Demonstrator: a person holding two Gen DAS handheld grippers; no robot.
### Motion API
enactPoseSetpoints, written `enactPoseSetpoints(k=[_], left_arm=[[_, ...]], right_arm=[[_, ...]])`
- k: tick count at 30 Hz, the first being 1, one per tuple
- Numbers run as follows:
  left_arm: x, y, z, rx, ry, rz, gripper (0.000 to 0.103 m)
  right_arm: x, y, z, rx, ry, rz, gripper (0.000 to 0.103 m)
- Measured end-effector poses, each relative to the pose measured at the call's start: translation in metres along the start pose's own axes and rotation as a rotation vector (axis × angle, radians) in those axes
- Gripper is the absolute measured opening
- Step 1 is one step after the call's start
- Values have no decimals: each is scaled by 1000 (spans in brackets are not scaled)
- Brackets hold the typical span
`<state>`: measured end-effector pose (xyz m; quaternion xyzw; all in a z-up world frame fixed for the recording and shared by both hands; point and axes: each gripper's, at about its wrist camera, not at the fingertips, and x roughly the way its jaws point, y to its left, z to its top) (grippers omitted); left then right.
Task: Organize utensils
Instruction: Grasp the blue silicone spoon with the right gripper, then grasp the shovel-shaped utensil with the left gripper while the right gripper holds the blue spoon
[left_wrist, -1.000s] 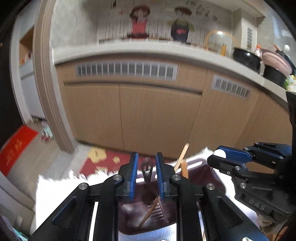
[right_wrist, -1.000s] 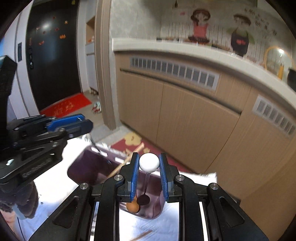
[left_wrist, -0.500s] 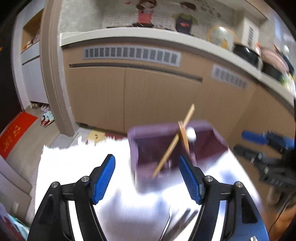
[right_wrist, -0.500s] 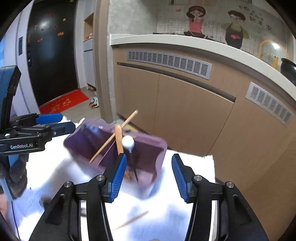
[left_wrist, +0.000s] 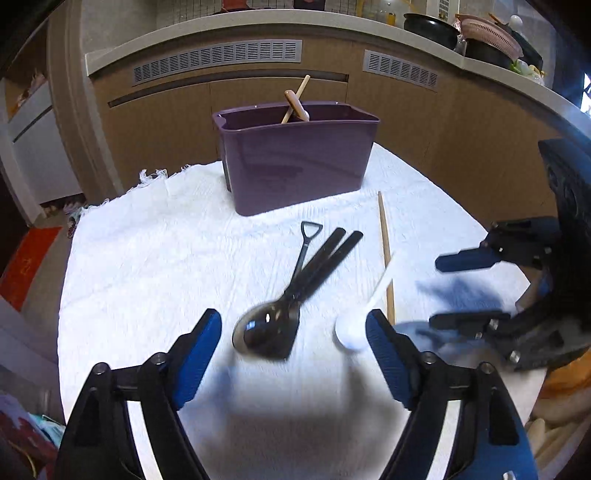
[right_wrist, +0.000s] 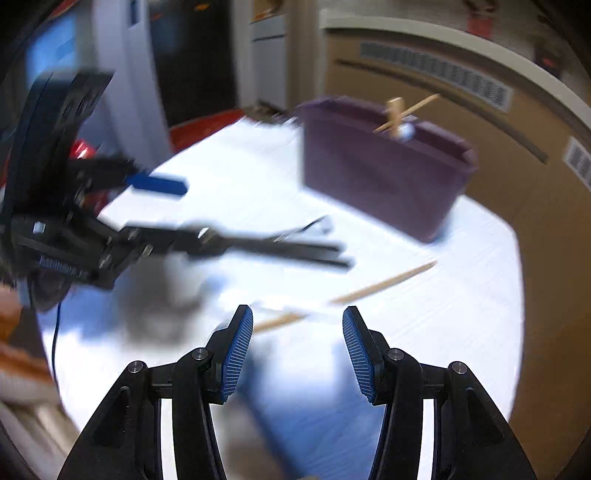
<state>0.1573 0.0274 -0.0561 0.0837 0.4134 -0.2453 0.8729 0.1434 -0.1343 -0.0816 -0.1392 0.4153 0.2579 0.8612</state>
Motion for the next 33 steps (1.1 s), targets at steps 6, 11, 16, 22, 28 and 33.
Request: enactPoseSetpoints(k=[6, 11, 16, 22, 28, 33], left_arm=[[-6, -8, -16, 24, -2, 2, 79], [-4, -3, -20, 7, 12, -5, 79], [-5, -8, -19, 38, 16, -15, 79], [-6, -18, -3, 61, -23, -51, 79], [5, -33, 39, 108, -35, -89, 79], [46, -49, 76, 191, 28, -64, 77]], right_arm=[[17, 29, -11, -73, 57, 67, 52], [35, 31, -11, -73, 98, 68, 53], [33, 32, -6, -86, 101, 20, 37], [11, -16, -12, 81, 51, -37, 36], [-3, -70, -33, 263, 20, -131, 36], [-2, -91, -46, 338, 2, -140, 36]])
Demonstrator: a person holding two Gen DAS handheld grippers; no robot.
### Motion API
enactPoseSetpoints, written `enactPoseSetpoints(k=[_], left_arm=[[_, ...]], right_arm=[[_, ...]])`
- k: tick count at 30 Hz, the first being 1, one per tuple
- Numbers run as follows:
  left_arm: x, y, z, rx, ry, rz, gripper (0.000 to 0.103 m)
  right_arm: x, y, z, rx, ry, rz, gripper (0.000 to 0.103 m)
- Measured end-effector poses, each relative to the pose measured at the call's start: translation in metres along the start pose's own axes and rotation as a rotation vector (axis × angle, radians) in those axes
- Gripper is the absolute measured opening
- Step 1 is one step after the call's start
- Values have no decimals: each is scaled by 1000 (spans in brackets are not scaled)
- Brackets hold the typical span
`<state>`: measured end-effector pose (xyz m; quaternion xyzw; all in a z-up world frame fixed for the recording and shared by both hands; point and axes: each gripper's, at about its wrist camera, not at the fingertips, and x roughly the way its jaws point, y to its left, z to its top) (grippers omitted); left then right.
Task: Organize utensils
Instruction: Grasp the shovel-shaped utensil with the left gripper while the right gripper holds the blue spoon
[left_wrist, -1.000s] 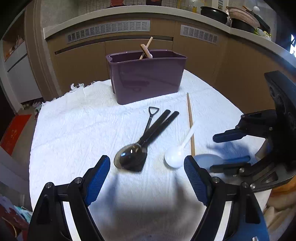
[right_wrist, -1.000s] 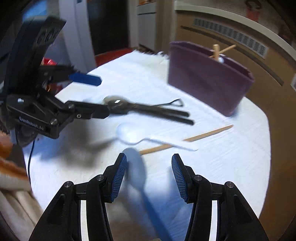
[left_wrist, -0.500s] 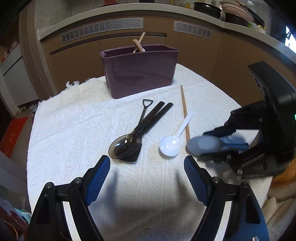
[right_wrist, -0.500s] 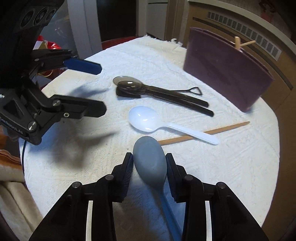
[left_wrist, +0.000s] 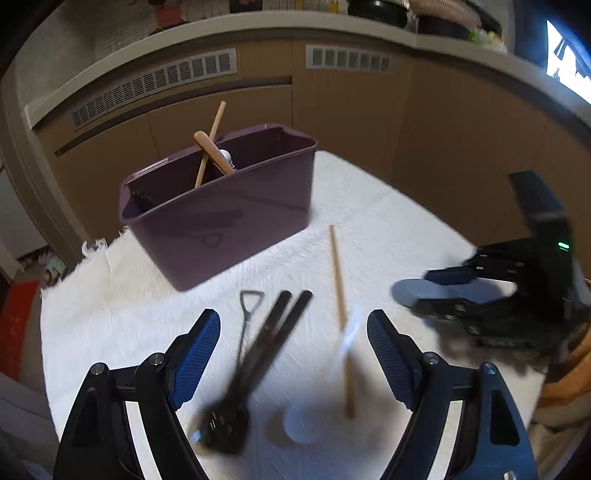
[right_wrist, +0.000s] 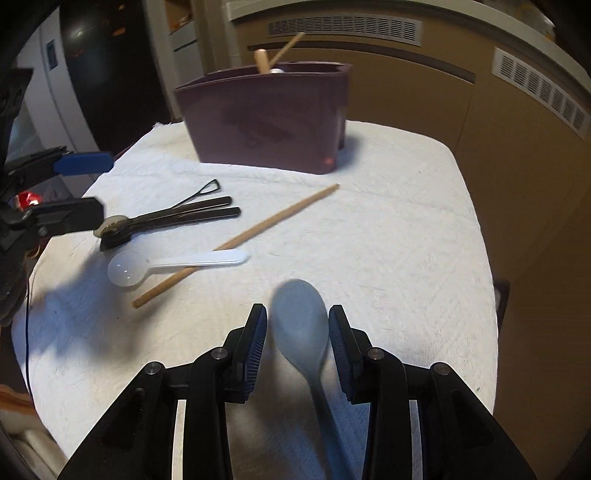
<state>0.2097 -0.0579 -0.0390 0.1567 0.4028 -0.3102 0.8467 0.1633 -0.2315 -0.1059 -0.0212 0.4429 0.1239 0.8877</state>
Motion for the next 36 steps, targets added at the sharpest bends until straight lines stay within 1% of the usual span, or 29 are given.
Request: enactPoseSetpoints(k=[2, 3, 4, 5, 7, 10, 12, 13, 15, 19, 20, 24, 25, 28, 31, 32, 34, 35, 36], left_arm=[[20, 5, 9, 3, 59, -4, 52], [29, 7, 12, 3, 95, -12, 50], [39, 9, 15, 6, 131, -17, 48], [45, 10, 17, 13, 147, -14, 45], [58, 13, 21, 23, 185, 10, 40], [73, 20, 24, 0, 237, 13, 39], [80, 24, 24, -3, 264, 28, 38], [84, 26, 24, -5, 278, 34, 36], [89, 29, 21, -16, 302, 31, 36], [94, 39, 22, -68, 316, -27, 36], [96, 41, 22, -80, 320, -43, 34], [95, 41, 19, -61, 298, -15, 29], [94, 43, 16, -64, 286, -2, 23], [87, 44, 8, -67, 260, 20, 19], [80, 42, 1, -44, 233, 61, 11], [76, 42, -1, -32, 220, 79, 10], [78, 40, -2, -31, 218, 72, 10], [78, 41, -4, -27, 222, 65, 14], [78, 43, -6, -23, 226, 73, 17]], right_arm=[[-1, -4, -4, 11, -8, 0, 36], [-1, -7, -5, 20, -11, 9, 36], [1, -8, -6, 29, -14, 17, 36], [0, -11, -6, 37, -20, 28, 36], [2, -12, -6, 45, -29, 38, 36], [1, -10, -7, 37, -37, 39, 36], [0, -8, -8, 30, -40, 42, 36], [0, -8, -8, 29, -41, 47, 36], [0, -9, -9, 32, -42, 55, 36], [0, -10, -10, 26, -42, 57, 36], [1, -9, -10, 20, -42, 55, 37], [0, -7, -11, 12, -44, 50, 37], [0, -8, -10, 15, -44, 51, 37], [-2, -10, -10, 19, -46, 53, 37], [-4, -8, -10, 8, -44, 48, 38], [-4, -7, -10, 2, -43, 44, 39], [-5, -5, -11, -5, -41, 38, 43], [-6, -4, -11, -8, -40, 33, 44], [-6, -3, -11, -10, -39, 30, 46]])
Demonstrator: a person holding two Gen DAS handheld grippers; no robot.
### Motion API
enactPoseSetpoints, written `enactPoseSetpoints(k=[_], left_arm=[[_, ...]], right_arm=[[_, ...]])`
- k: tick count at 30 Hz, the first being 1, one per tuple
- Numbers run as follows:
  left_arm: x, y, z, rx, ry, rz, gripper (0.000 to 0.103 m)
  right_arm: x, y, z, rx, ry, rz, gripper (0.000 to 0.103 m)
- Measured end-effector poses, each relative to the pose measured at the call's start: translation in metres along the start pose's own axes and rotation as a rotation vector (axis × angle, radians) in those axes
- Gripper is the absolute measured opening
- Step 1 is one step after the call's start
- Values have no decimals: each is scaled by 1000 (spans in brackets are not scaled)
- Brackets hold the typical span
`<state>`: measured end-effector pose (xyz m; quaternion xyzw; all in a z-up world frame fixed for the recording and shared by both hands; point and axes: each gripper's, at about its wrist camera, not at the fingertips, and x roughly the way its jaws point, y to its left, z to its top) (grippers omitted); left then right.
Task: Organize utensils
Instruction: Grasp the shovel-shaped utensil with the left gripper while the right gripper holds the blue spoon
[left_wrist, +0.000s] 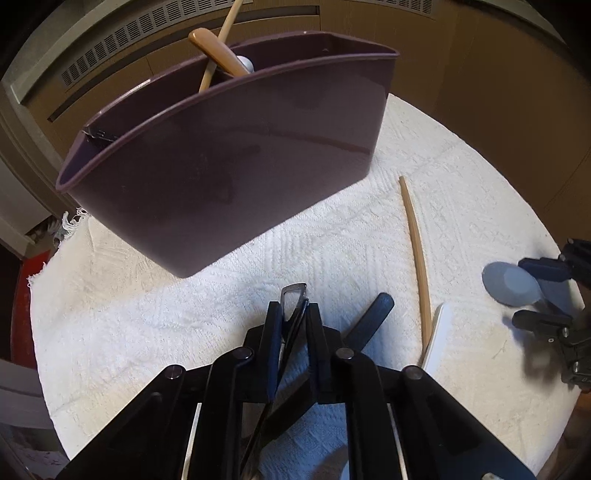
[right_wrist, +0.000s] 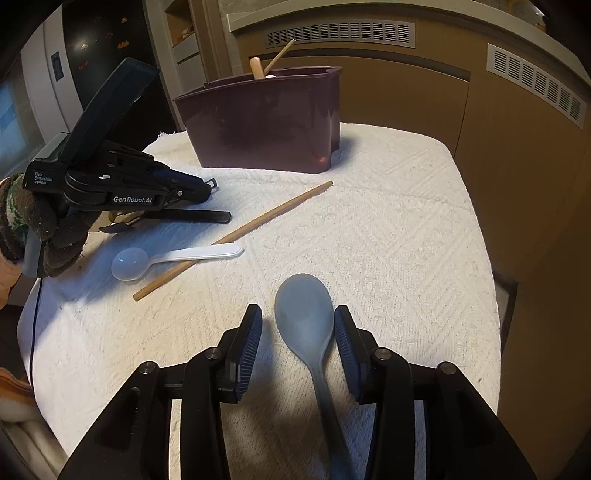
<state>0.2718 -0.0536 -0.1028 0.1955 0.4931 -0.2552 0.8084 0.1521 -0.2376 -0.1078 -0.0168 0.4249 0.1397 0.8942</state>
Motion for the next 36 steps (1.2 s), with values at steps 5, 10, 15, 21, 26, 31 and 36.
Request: enactPoseSetpoints(k=[5, 10, 15, 21, 26, 31, 36], left_arm=[[4, 7, 6, -1, 22, -9, 21], [23, 8, 34, 25, 53, -29, 38], [28, 24, 52, -15, 91, -76, 52], [26, 1, 57, 30, 39, -53, 21], [17, 7, 50, -65, -5, -34, 20], [-48, -4, 22, -71, -250, 104, 20], [-107, -21, -5, -52, -404, 100, 20]], right_arm=[[2, 4, -1, -9, 11, -1, 49], [3, 6, -2, -19, 10, 8, 54], [4, 4, -4, -14, 7, 29, 57], [5, 4, -4, -10, 3, 46, 60], [5, 4, -6, -9, 3, 43, 60], [0, 0, -7, -12, 11, 18, 60], [-3, -2, -3, -46, 33, -39, 60]])
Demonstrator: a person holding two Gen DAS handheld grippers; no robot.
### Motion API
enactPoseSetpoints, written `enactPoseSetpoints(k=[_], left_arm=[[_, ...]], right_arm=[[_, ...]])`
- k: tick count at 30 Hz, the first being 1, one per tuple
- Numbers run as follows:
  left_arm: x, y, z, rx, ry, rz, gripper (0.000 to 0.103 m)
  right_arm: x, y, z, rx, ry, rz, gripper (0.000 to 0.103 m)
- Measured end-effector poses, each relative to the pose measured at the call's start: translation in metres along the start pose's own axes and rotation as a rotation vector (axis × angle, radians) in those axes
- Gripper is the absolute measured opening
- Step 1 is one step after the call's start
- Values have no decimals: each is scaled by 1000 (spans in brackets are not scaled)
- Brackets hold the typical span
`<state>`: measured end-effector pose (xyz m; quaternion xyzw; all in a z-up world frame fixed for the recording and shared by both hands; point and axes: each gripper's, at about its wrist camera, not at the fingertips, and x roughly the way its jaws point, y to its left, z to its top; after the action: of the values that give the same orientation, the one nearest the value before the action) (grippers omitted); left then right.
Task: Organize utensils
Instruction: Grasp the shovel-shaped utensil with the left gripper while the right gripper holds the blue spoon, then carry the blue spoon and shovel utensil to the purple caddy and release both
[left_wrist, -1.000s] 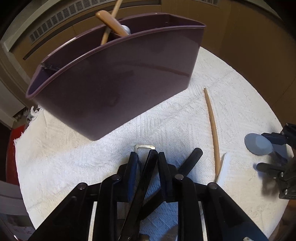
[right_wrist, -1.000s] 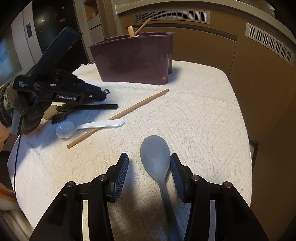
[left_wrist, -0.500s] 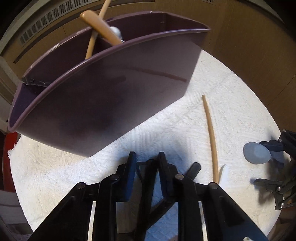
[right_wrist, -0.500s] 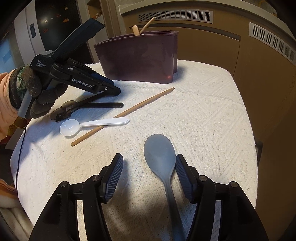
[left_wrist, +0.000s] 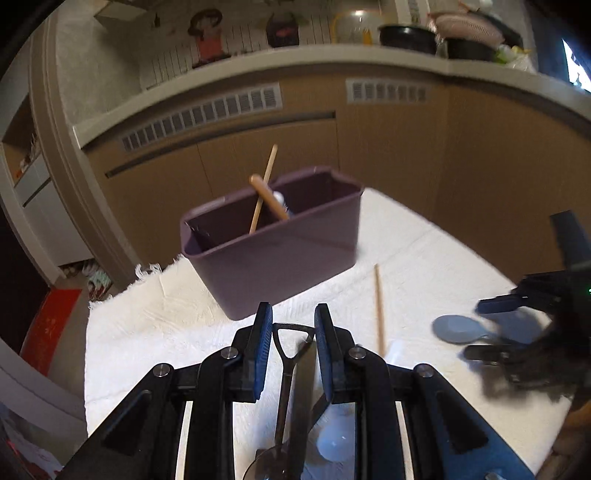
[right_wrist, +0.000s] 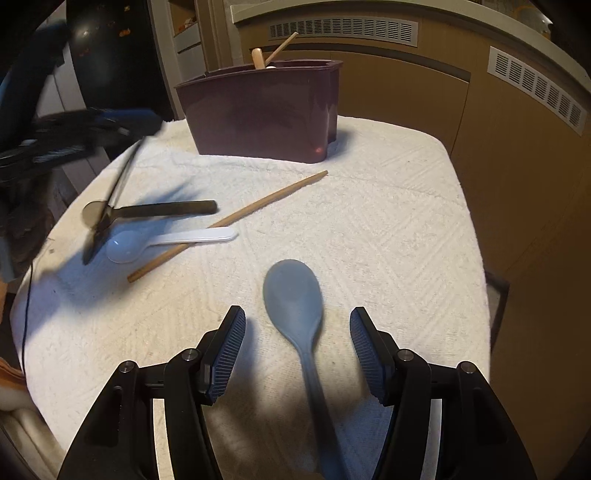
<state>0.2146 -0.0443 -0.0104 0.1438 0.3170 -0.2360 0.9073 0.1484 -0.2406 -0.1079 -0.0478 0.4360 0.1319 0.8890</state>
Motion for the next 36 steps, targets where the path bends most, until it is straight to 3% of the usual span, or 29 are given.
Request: enactPoseSetpoints(k=[6, 12, 30, 32, 34, 36], left_arm=[[-72, 9, -18, -81, -98, -45, 20], [-108, 10, -22, -114, -159, -44, 20], [-116, 16, -45, -159, -111, -81, 21], [-114, 14, -47, -157, -103, -82, 21], [-113, 13, -48, -158, -94, -86, 21], [-113, 12, -49, -157, -88, -91, 21]], right_arm=[[-12, 9, 11, -62, 10, -15, 60], [-10, 11, 16, -108, 51, -32, 60], [32, 14, 37, -147, 203, -20, 60], [31, 17, 36, -145, 206, -18, 55], [29, 17, 36, -131, 216, 4, 36], [25, 21, 35, -142, 214, -19, 36]])
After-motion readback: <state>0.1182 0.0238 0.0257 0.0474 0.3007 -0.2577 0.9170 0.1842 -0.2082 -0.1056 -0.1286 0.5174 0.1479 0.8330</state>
